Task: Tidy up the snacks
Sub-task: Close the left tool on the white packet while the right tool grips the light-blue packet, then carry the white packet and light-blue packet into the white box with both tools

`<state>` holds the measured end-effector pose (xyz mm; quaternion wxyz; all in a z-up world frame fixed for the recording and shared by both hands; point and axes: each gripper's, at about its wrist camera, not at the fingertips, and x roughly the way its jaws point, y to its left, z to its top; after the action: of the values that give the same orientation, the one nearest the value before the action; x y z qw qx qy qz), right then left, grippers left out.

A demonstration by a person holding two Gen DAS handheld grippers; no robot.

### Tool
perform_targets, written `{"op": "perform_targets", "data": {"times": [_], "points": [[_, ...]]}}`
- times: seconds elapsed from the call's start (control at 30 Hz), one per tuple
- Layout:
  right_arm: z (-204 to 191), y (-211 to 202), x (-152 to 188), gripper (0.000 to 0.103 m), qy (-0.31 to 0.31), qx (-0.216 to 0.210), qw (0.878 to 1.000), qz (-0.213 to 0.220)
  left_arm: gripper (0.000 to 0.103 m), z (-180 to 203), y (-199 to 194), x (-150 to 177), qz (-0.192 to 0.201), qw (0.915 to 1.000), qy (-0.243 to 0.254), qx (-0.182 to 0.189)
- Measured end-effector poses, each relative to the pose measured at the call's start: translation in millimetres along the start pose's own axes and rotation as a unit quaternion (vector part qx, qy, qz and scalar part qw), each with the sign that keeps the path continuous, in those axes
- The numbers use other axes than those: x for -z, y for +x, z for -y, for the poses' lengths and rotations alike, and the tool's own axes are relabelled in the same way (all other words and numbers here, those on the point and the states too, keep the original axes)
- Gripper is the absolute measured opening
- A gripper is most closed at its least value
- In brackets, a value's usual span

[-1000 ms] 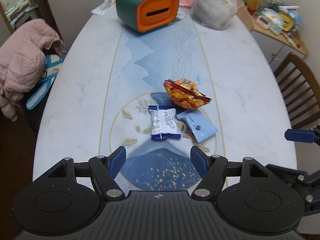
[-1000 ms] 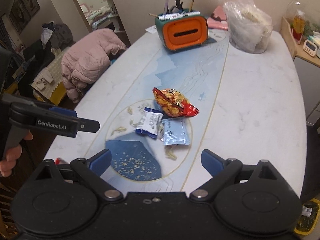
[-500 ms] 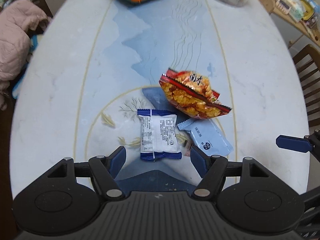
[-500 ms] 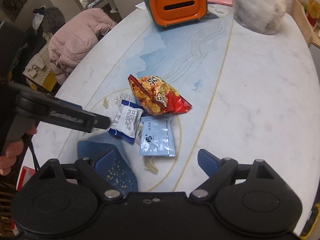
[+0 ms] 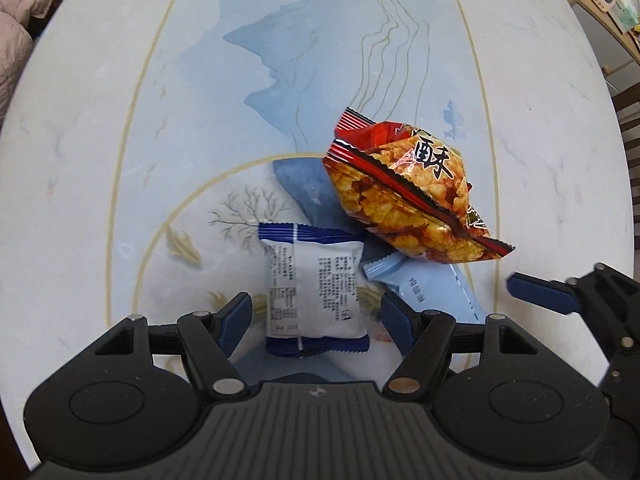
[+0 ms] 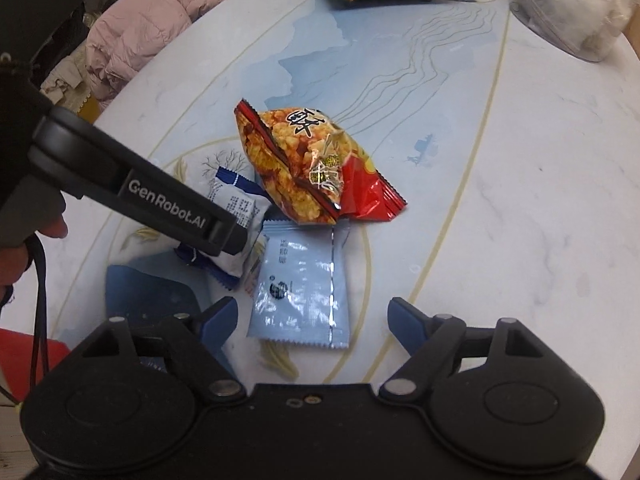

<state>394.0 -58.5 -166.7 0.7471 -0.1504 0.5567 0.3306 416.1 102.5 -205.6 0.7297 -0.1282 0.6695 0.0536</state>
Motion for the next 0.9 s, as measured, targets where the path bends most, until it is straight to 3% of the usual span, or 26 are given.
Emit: {"op": "perform_targets", "data": {"times": [0.27, 0.43, 0.53, 0.77, 0.9], "points": [[-5, 14, -3, 0.071, -0.014, 0.015, 1.0, -0.001, 0.07, 5, 11, -5, -0.009, 0.9999, 0.003, -0.007], [-4, 18, -1, 0.056, -0.014, 0.018, 1.0, -0.001, 0.07, 5, 16, -7, -0.008, 0.9999, 0.001, -0.015], [-3, 16, 0, 0.055, -0.01, 0.017, 1.0, 0.003, 0.069, 3, 21, -7, -0.007, 0.9998, -0.001, -0.018], [1, 12, 3, 0.048, 0.004, 0.014, 1.0, 0.006, 0.048, -3, 18, 0, 0.012, 0.9995, -0.015, -0.026], [3, 11, 3, 0.045, 0.014, 0.013, 1.0, 0.002, 0.046, -6, 16, 3, 0.019, 0.9993, -0.025, -0.021]]}}
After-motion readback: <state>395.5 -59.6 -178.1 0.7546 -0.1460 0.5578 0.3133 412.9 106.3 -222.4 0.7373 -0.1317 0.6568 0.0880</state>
